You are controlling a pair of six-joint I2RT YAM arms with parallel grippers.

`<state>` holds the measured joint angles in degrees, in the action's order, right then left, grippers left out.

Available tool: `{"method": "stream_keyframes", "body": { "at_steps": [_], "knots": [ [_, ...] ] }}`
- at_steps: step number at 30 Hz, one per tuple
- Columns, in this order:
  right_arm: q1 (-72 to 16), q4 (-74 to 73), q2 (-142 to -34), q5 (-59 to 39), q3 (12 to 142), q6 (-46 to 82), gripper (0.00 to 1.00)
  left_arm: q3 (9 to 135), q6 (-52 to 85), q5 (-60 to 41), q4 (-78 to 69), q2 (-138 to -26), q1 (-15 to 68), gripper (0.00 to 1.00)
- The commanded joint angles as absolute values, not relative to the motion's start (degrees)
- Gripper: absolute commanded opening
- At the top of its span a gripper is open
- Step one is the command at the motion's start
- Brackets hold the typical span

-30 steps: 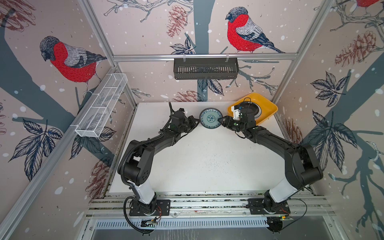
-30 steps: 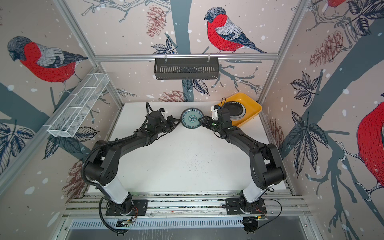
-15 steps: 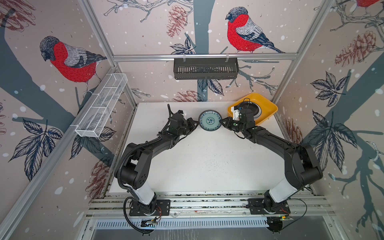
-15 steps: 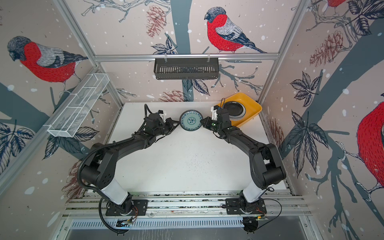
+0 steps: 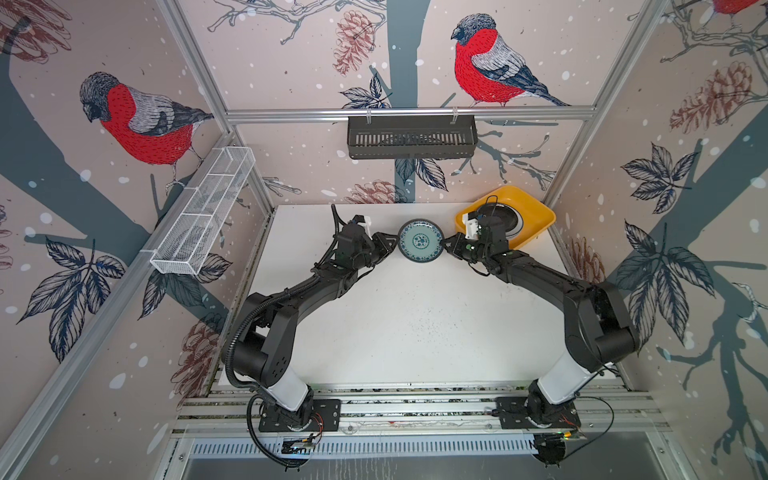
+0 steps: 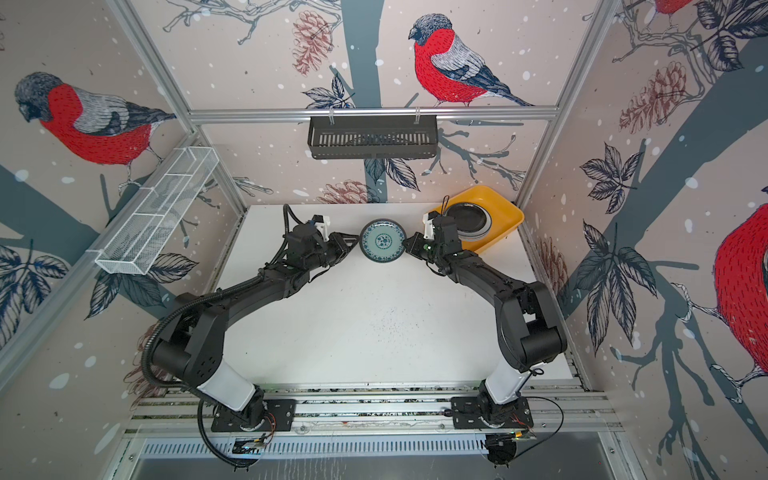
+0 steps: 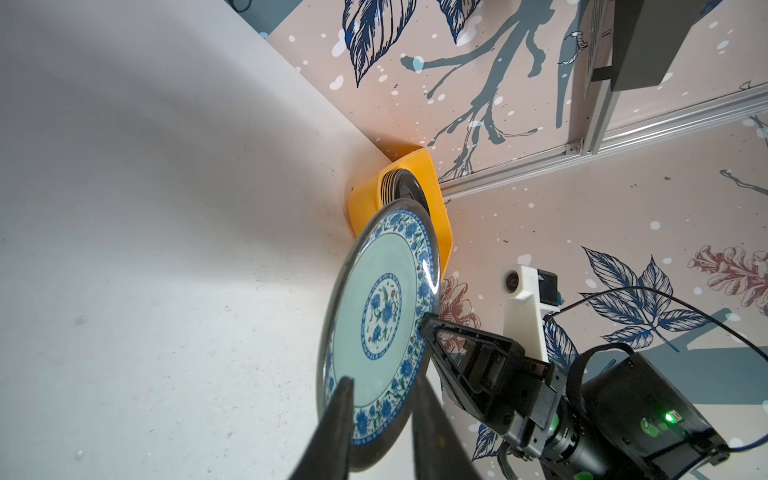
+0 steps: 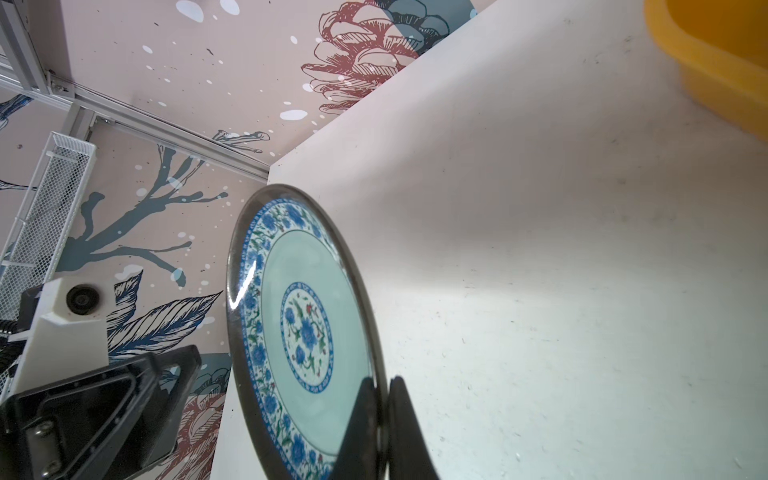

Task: Place the plates into the plastic bin on the countertop
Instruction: 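Close the right gripper on the blue-and-white plate while left gripper holds it, then carry the blue-and-white plate into the bin with the right gripper while left releases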

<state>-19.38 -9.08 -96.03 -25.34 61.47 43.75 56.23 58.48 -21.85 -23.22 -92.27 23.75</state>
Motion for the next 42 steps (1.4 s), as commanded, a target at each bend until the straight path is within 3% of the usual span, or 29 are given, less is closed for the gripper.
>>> {"method": "stream_keyframes", "body": {
  "at_steps": [1, 9, 14, 31, 42],
  "knots": [
    [-18.7, -11.0, -96.3, -26.6, 62.0, 45.0, 0.03, 56.8, 56.9, -19.9, -23.6, -91.4, 23.6, 0.45],
    [-15.1, -11.5, -96.3, -27.5, 62.1, 46.0, 0.02, 56.4, 51.2, -17.7, -20.5, -88.8, 23.6, 0.76],
    [-12.1, -11.2, -96.5, -27.2, 62.6, 46.0, 0.02, 55.5, 46.2, -15.3, -19.7, -85.0, 24.3, 0.84],
    [4.6, -6.1, -101.2, -23.5, 69.3, 48.1, 0.02, 63.4, 35.4, -15.0, -21.9, -88.6, 30.0, 0.90],
    [8.6, -3.2, -109.8, -19.5, 77.6, 47.2, 0.02, 67.5, 32.1, -14.0, -20.1, -92.0, 30.0, 0.92]
  ]
}}
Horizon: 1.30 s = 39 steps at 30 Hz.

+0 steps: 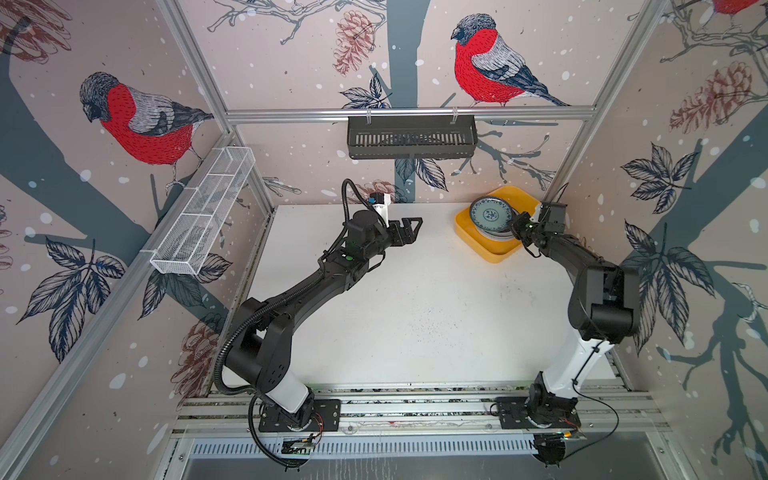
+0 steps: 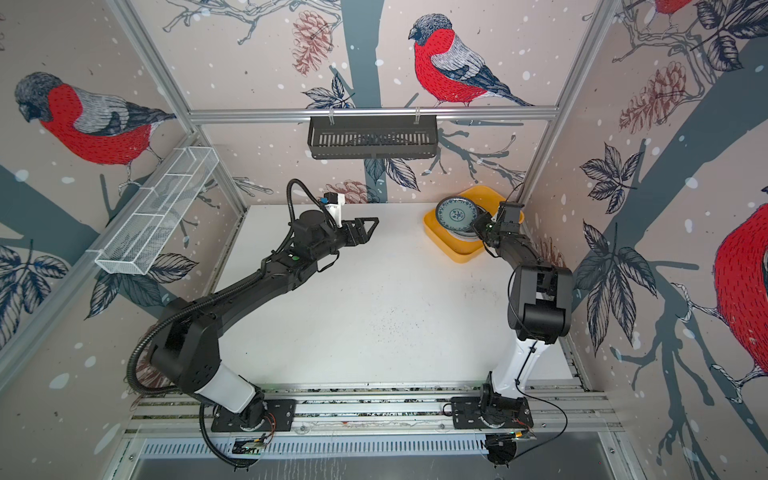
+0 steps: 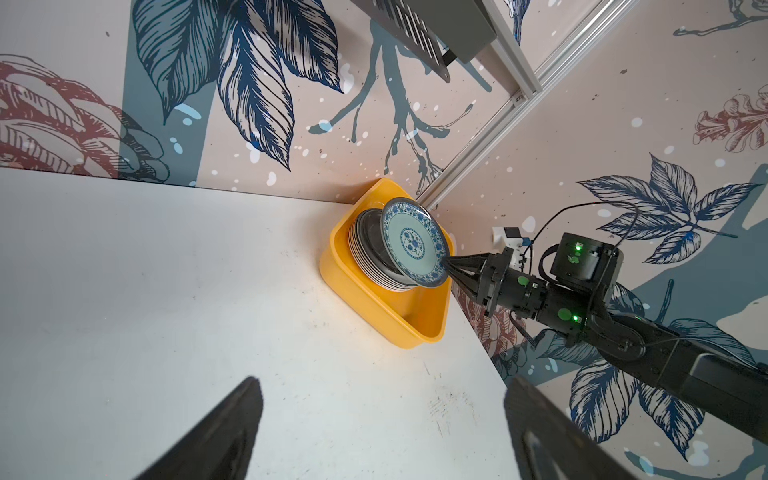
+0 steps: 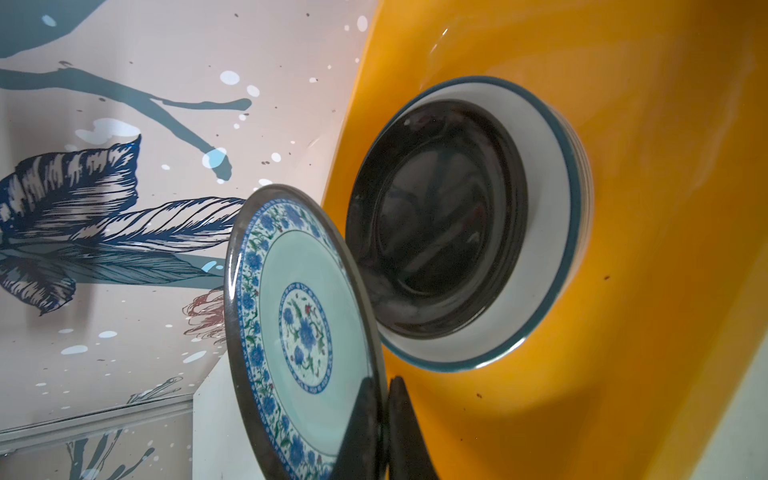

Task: Place the plates into the plastic bin on the countertop
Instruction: 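Carry the blue-and-white plate into the bin with the right gripper while left releases, then lower the blue-and-white plate onto the stack and open the right gripper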

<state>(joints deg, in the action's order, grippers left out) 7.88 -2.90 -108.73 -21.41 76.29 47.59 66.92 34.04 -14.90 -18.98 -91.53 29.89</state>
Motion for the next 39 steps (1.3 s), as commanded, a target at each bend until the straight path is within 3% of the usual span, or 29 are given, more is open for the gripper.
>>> {"method": "stream_keyframes", "body": {
  "at_steps": [1, 31, 39],
  "knots": [
    [8.8, -3.3, -110.5, -19.3, 78.2, 47.5, 0.02, 68.0, 31.7, -13.8, -20.1, -92.2, 30.0, 0.92],
    [10.0, 0.4, -123.5, -16.5, 90.3, 49.7, 0.03, 85.6, 26.3, -16.4, -13.0, -106.6, 27.7, 0.93],
    [8.8, 4.2, -124.7, -14.4, 93.3, 47.9, 0.19, 86.2, 28.0, -18.1, -13.8, -108.4, 26.2, 0.93]
  ]
}}
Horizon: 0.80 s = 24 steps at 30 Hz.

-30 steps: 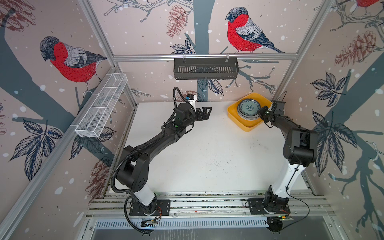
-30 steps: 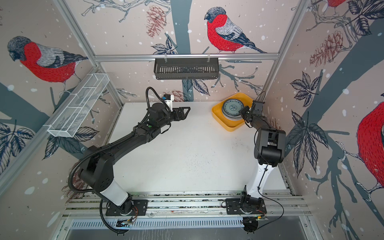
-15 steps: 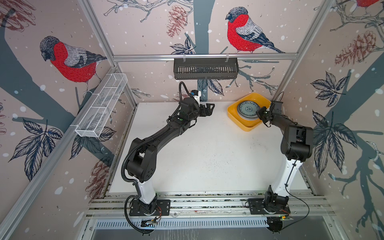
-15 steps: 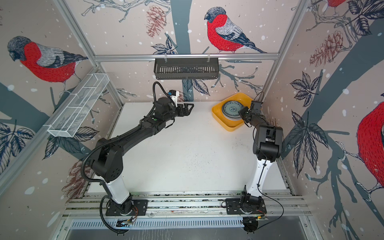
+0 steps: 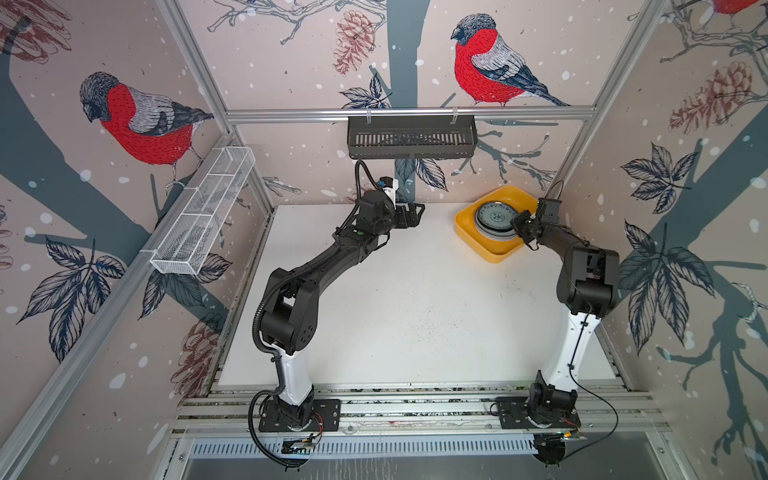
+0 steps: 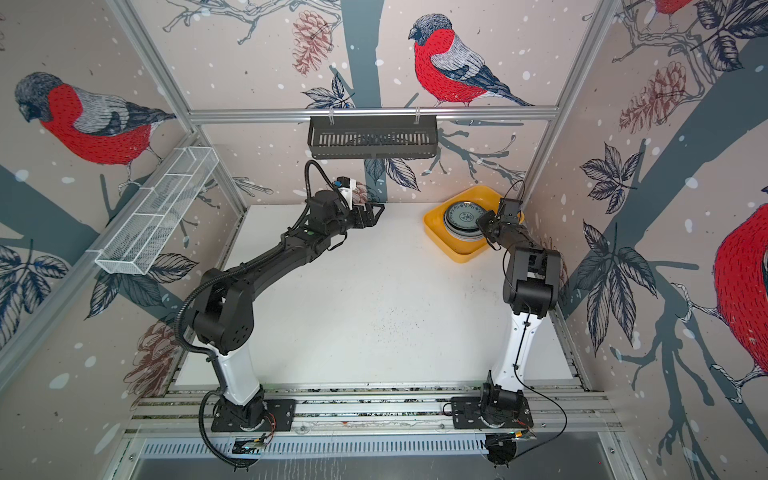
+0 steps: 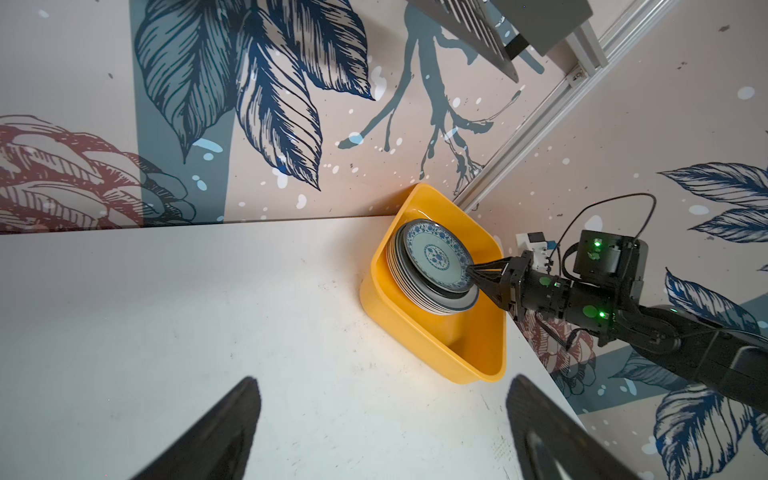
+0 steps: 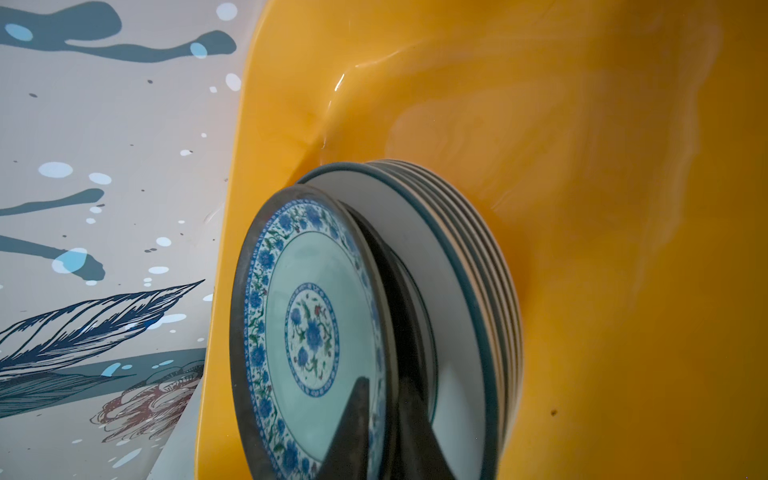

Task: Place the plates into the plastic bin on the countertop
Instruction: 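Lower the blue-and-white plate onto the stack and open the right gripper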

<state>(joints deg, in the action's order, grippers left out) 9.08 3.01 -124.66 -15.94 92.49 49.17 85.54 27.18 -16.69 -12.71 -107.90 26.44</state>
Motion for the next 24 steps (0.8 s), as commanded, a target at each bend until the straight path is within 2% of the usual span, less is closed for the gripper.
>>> {"method": "stream_keyframes", "body": {
  "at_steps": [1, 9, 17, 20, 24],
  "knots": [
    [8.7, 4.5, -124.8, -14.0, 93.5, 47.7, 0.20, 86.4, 28.1, -18.3, -13.8, -108.5, 26.1, 0.93],
    [8.1, 6.5, -123.6, -11.5, 94.0, 46.7, 0.34, 86.8, 29.7, -19.9, -14.3, -109.9, 25.3, 0.93],
    [7.5, 8.0, -121.9, -9.2, 94.1, 45.1, 0.62, 85.8, 30.0, -20.3, -13.3, -109.2, 25.0, 0.93],
    [7.3, 8.5, -121.6, -8.9, 94.4, 44.6, 0.68, 84.4, 30.0, -20.2, -13.6, -108.1, 24.8, 0.93],
    [6.7, 8.6, -121.3, -8.7, 94.5, 44.2, 0.70, 82.2, 30.2, -20.0, -14.3, -106.4, 24.6, 0.93]
  ]
}}
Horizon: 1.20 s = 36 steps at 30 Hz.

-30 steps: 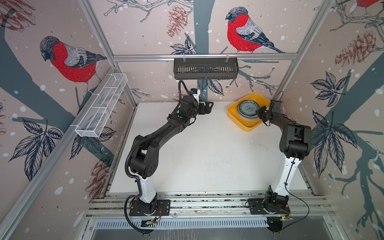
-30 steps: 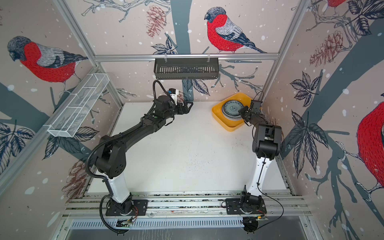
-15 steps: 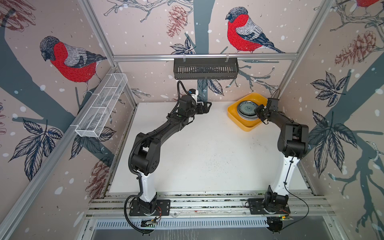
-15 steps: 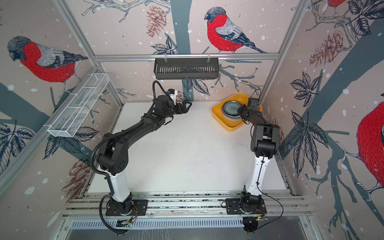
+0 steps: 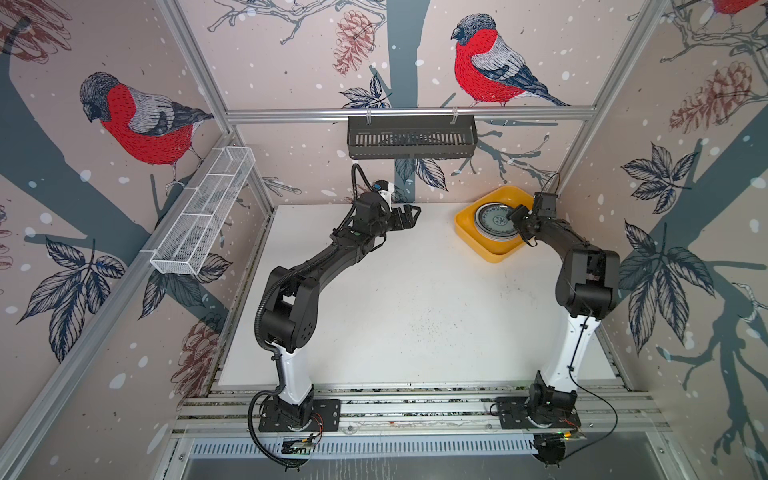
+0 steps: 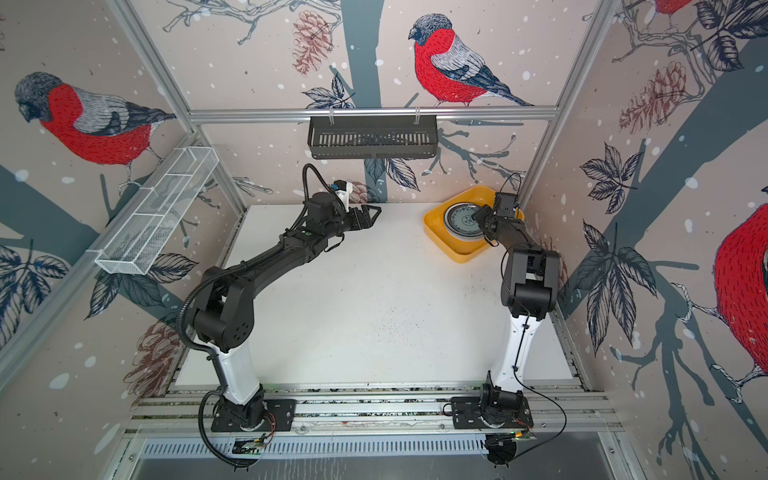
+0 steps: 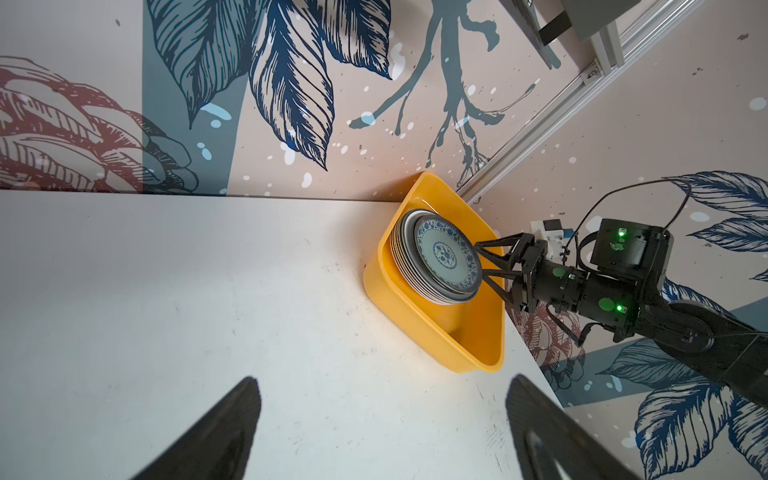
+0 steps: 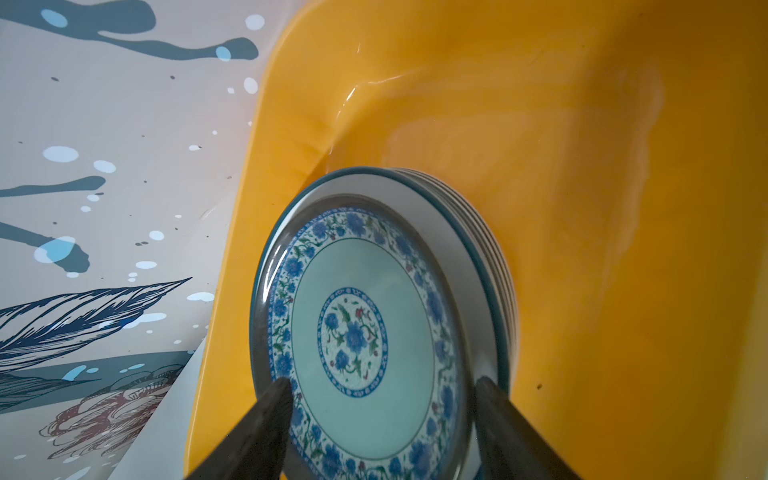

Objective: Place the plates into the plastic bin on the countertop

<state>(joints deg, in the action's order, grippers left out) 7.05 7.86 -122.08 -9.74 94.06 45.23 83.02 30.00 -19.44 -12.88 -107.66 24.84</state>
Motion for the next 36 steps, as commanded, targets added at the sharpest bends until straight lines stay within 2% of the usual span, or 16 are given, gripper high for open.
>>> {"method": "stream_keyframes", "body": {
  "at_steps": [1, 6, 13, 22, 36],
  "knots": [
    [6.6, 8.7, -121.2, -8.7, 94.4, 44.1, 0.70, 81.6, 30.2, -20.0, -14.5, -106.0, 24.6, 0.93],
    [5.8, 9.4, -120.3, -7.9, 94.3, 43.1, 0.76, 78.7, 30.3, -19.2, -15.3, -103.8, 24.6, 0.93],
    [4.7, 9.5, -116.8, -5.8, 92.0, 41.4, 1.00, 74.8, 30.5, -16.7, -15.8, -99.9, 24.5, 0.96],
    [4.4, 6.2, -106.6, -6.4, 80.4, 39.8, 1.00, 66.5, 30.3, -11.7, -17.0, -91.5, 24.5, 0.96],
    [4.4, 0.1, -78.3, 0.7, 52.6, 32.7, 1.00, 49.6, 29.3, 1.0, -19.4, -74.0, 21.6, 0.96]
  ]
}}
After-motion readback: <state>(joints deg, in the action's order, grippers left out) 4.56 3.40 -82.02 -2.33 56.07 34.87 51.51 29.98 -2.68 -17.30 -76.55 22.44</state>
